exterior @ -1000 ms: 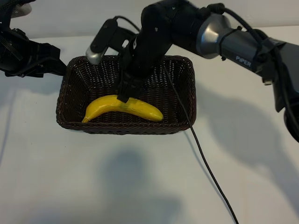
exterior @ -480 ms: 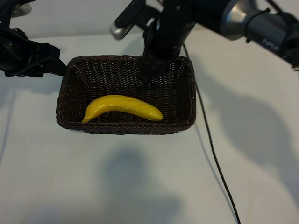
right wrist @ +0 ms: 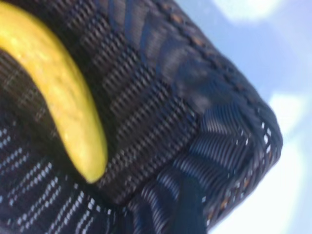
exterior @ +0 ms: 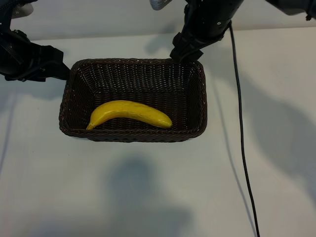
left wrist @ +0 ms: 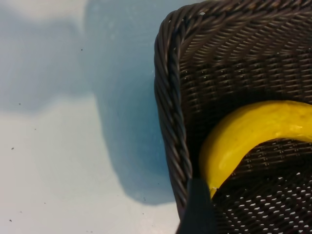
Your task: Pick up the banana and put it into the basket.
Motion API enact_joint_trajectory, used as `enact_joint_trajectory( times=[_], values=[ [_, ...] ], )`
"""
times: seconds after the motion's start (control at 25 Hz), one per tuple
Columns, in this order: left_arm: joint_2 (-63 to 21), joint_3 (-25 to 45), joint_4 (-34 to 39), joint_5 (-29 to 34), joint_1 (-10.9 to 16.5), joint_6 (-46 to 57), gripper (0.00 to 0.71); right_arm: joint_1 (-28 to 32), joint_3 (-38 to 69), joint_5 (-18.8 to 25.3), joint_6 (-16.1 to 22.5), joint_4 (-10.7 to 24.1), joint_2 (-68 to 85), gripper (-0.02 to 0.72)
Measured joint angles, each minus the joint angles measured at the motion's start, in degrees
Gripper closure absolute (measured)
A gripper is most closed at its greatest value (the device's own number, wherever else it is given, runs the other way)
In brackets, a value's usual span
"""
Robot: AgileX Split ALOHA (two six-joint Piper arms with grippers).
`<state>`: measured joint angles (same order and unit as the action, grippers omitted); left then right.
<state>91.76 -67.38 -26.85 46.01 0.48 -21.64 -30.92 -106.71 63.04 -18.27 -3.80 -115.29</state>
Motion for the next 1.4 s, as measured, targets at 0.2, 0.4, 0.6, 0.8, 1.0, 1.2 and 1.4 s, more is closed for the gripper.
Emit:
enact_joint_trajectory(
  times=[0.2, 0.4, 0.6, 0.8, 1.0, 1.2, 1.4],
  values=[
    [0.0, 0.0, 0.0, 0.0, 0.0, -0.5, 0.121, -0.1, 0.0, 4.8, -0.4, -0.1, 2.3, 0.094],
    [0.0, 0.0, 0.0, 0.0, 0.0, -0.7, 0.121, -0.1, 0.0, 6.8, -0.7, -2.7, 4.6, 0.098],
    [0.0, 0.0, 0.0, 0.0, 0.0, -0.8, 0.121, -0.1, 0.0, 7.0, -1.3, -5.6, 5.1, 0.100],
    [0.0, 0.0, -0.1, 0.0, 0.0, -1.7, 0.121, -0.1, 0.0, 7.0, -1.1, -5.4, 5.1, 0.102],
    [0.0, 0.0, -0.1, 0.0, 0.0, -1.8, 0.121, -0.1, 0.0, 7.0, 0.4, -3.3, 5.1, 0.102],
    [0.0, 0.0, -0.2, 0.0, 0.0, -1.8, 0.121, -0.1, 0.0, 7.0, 1.1, -2.7, 5.1, 0.102],
    [0.0, 0.0, -0.2, 0.0, 0.0, -1.8, 0.121, -0.1, 0.0, 7.0, 1.3, -2.7, 5.1, 0.106]
  ],
)
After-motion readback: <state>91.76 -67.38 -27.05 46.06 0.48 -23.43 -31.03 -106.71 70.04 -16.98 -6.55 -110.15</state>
